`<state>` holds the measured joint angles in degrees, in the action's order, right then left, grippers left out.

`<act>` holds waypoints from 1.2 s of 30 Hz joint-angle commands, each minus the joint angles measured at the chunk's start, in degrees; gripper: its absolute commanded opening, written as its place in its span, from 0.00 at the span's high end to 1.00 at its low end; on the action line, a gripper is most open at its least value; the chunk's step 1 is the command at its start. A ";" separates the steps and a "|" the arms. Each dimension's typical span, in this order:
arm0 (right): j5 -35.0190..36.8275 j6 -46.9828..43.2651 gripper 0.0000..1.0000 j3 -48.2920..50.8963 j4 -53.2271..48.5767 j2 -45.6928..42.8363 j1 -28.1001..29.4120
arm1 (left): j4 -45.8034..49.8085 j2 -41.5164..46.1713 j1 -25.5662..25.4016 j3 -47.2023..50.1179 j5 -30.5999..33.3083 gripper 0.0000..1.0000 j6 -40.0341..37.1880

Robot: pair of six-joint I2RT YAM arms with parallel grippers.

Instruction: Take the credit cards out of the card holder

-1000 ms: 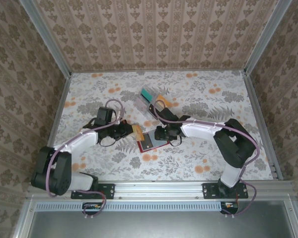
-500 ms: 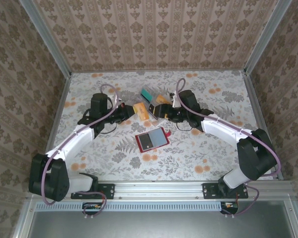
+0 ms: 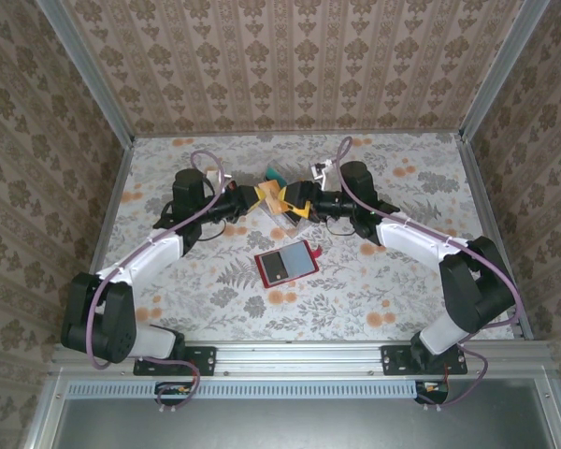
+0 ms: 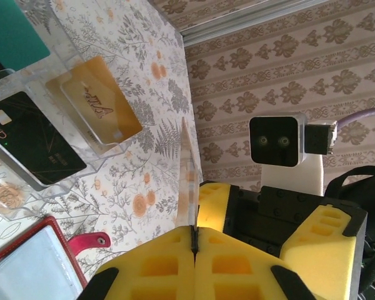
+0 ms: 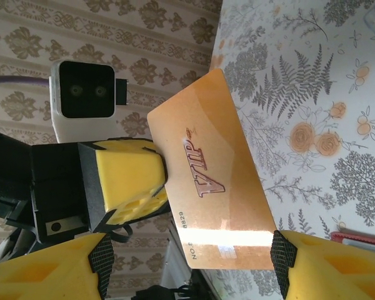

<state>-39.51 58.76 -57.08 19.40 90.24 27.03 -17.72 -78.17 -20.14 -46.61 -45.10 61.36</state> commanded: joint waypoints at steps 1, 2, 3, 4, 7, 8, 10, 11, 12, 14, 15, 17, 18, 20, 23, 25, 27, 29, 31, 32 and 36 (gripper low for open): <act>-0.26 1.06 0.29 -0.14 0.93 -0.09 -0.70 | -2.79 0.27 0.32 -2.25 -1.30 1.00 1.53; 1.25 0.49 0.29 0.07 -0.65 -0.42 -0.81 | -2.16 0.39 0.39 -2.25 -0.99 1.00 1.18; 2.80 -0.27 0.29 0.23 -1.82 -0.85 -0.86 | -1.69 0.47 0.37 -2.33 -0.66 1.00 0.80; 4.31 -1.01 0.29 0.47 -3.06 -1.30 -0.92 | -0.91 0.56 0.39 -2.42 -0.33 1.00 0.34; 6.26 -2.24 0.29 0.62 -4.64 -1.77 -1.01 | 0.30 0.83 0.48 -2.59 0.26 1.00 -0.61; 6.18 -2.26 0.29 0.55 -4.54 -1.66 -1.03 | 0.34 0.75 0.37 -2.60 0.28 1.00 -0.63; 4.85 -1.47 0.29 0.44 -3.11 -0.91 -1.01 | 0.12 0.57 0.40 -2.53 0.06 1.00 -0.51; 3.89 -0.81 0.30 0.41 -1.94 -0.46 -1.01 | -0.13 0.50 0.40 -2.52 -0.15 1.00 -0.33; 2.56 0.15 0.32 0.28 -0.08 0.20 -1.00 | -0.44 0.45 0.30 -2.57 -0.33 1.00 -0.12; -0.17 1.95 0.39 0.21 4.94 1.56 -0.92 | -0.67 0.52 0.28 -2.46 -0.60 1.00 0.15; -1.43 3.19 0.42 0.08 7.22 2.16 -0.92 | -0.78 0.48 0.34 -2.52 -0.69 1.00 0.33; -2.41 5.01 0.45 0.04 10.13 2.97 -0.92 | -1.22 0.50 0.28 -2.40 -0.96 1.00 0.70; -2.50 5.67 0.47 0.12 11.28 3.18 -0.97 | -1.54 0.48 0.28 -2.27 -1.04 1.00 0.87; -2.51 6.36 0.50 0.38 12.97 3.36 -0.92 | -1.62 0.41 0.28 -2.16 -1.15 1.00 1.12; -2.33 7.81 0.58 1.44 17.00 3.48 -0.92 | -2.43 0.15 0.45 -1.69 -1.36 1.00 1.85; -2.44 8.64 0.65 1.96 19.11 3.59 -0.92 | -2.76 0.04 0.62 -1.54 -1.56 1.00 2.10; -2.64 8.46 0.74 2.14 18.89 3.54 -0.92 | -2.76 0.04 0.73 -1.39 -1.65 1.00 2.09; -2.51 7.31 0.84 2.13 17.57 3.38 -0.92 | -2.14 0.12 0.88 -1.28 -1.57 1.00 1.87; -2.10 5.59 0.92 2.24 15.78 3.07 -0.92 | -1.12 0.36 0.98 -1.13 -1.14 0.91 1.53; -1.72 4.26 0.97 2.32 14.25 2.65 -0.96 | -0.08 0.39 1.02 -1.07 -0.61 0.84 1.05; 3.08 -3.89 1.00 2.22 4.64 -0.06 -1.01 | 6.88 0.97 1.48 -1.31 2.35 0.54 -2.95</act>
<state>-39.68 61.63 -55.42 30.63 92.97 26.24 -16.23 -78.17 -19.33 -47.29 -44.58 61.63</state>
